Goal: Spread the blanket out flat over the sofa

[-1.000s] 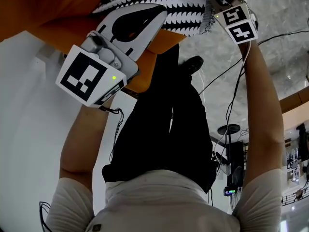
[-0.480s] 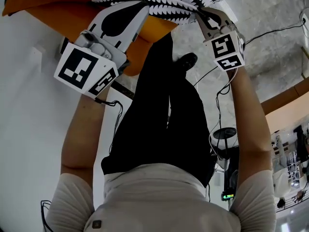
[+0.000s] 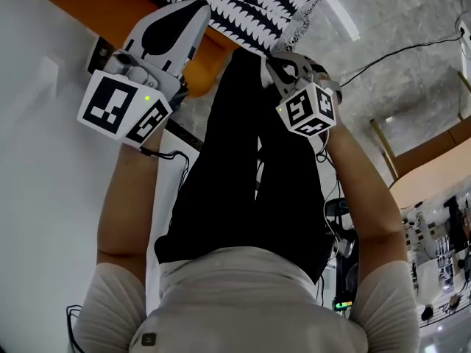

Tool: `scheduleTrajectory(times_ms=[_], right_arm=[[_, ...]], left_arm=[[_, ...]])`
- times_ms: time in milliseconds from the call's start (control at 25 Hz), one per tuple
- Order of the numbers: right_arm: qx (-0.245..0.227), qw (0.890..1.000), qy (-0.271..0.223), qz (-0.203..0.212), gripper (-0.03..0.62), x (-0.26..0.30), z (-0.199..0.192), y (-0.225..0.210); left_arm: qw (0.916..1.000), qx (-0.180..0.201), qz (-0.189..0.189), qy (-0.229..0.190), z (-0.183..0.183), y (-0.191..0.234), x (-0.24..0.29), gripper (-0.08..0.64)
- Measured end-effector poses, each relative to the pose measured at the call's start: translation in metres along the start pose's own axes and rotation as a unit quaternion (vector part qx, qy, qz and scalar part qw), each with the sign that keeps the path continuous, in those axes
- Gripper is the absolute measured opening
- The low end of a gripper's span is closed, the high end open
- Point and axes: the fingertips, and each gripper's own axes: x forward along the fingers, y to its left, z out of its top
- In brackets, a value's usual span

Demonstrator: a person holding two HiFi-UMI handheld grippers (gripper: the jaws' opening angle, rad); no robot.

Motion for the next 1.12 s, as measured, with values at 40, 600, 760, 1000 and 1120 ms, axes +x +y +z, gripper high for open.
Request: scheduleTrajectory(times_ms=[40,600,760,1000,1120], right_arm=[[-0.005,1.000,0.002,0.010,0.037,0.007,0.000,0.013],[-0.061,0.991,0.085,0.086,0.037,0.124,-0.059,0.070],[-0.069,0.989,0.099,0.083,0.037,0.154,-0.074,0.061],[-0.079,0.987,0.108,0.084,0.037,0.176,-0.066,0.049],[-0.056,0.988,0.112,0.088,0.038,0.174,-0.070,0.050]], left_arm=[[1.0000,0.000,0.002,-0.001,-0.002,0.000,-0.005,0.009],[0.9999,-0.003,-0.012,0.008,-0.006,0.028,0.006,0.009],[0.9998,-0.004,-0.016,0.011,-0.013,0.033,0.011,0.009],[0.9997,-0.005,-0.020,0.014,-0.018,0.042,0.011,0.009],[0.9997,-0.002,-0.021,0.011,-0.020,0.035,0.010,0.009]])
